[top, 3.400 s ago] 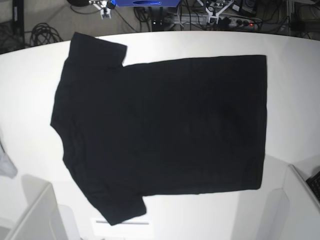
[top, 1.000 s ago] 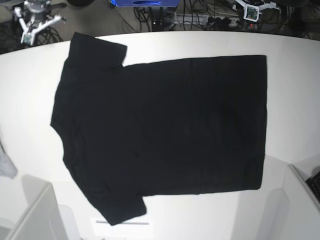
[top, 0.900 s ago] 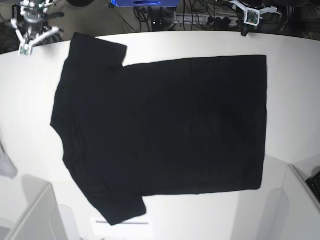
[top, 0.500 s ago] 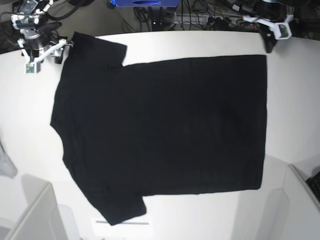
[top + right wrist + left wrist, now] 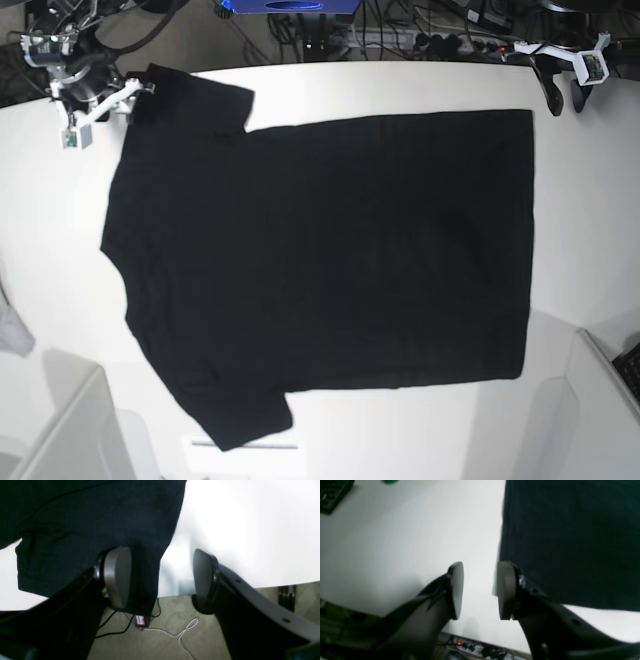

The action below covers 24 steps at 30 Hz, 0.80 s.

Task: Fold the T-shirt properly
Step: 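Lower both grippers onto the shoulder corners of the black T-shirt and grasp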

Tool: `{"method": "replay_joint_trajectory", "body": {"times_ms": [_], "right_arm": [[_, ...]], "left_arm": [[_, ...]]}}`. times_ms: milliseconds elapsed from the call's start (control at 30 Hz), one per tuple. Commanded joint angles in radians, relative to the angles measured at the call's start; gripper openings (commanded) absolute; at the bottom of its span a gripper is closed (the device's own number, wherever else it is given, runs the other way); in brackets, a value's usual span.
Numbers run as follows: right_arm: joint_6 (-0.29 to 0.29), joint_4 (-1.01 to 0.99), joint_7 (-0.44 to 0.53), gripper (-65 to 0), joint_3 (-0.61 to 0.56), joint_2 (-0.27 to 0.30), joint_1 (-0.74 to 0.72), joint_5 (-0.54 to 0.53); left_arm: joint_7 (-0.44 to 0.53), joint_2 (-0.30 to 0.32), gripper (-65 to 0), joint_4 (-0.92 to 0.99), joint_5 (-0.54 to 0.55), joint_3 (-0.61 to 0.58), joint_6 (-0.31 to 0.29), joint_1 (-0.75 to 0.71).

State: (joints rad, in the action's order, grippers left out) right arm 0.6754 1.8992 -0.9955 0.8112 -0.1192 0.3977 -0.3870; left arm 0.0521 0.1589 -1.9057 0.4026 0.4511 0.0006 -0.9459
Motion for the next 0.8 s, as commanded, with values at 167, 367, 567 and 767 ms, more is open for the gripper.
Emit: {"method": "replay_joint_trajectory", "body": {"times_ms": [167,367,567,767], "right_arm": [[0.01,-0.068,0.013,-28.2,0.0,0.006,0.004,-0.013],[0.013,-0.12,0.013,-28.2,-0.046,0.006,0.02,-0.011],[0.013,-0.12,0.02,-28.4,-0.118,0.006,0.042,-0.008],[0.013,-0.12,0.019,-52.2,-0.118,0.008,0.042,-0.008]], "left_arm": [[0.022,0.014,-42.0,0.124,0.226,0.018,-0.113,0.021],[0.022,0.011,-42.6,0.194,0.249,0.059,-0.235,0.052],[0.022,0.009,-42.6,0.196,0.256,0.053,-0.231,0.058],[0.021,0.006,-42.1,0.199,0.259,0.048,-0.231,0.064]]}}
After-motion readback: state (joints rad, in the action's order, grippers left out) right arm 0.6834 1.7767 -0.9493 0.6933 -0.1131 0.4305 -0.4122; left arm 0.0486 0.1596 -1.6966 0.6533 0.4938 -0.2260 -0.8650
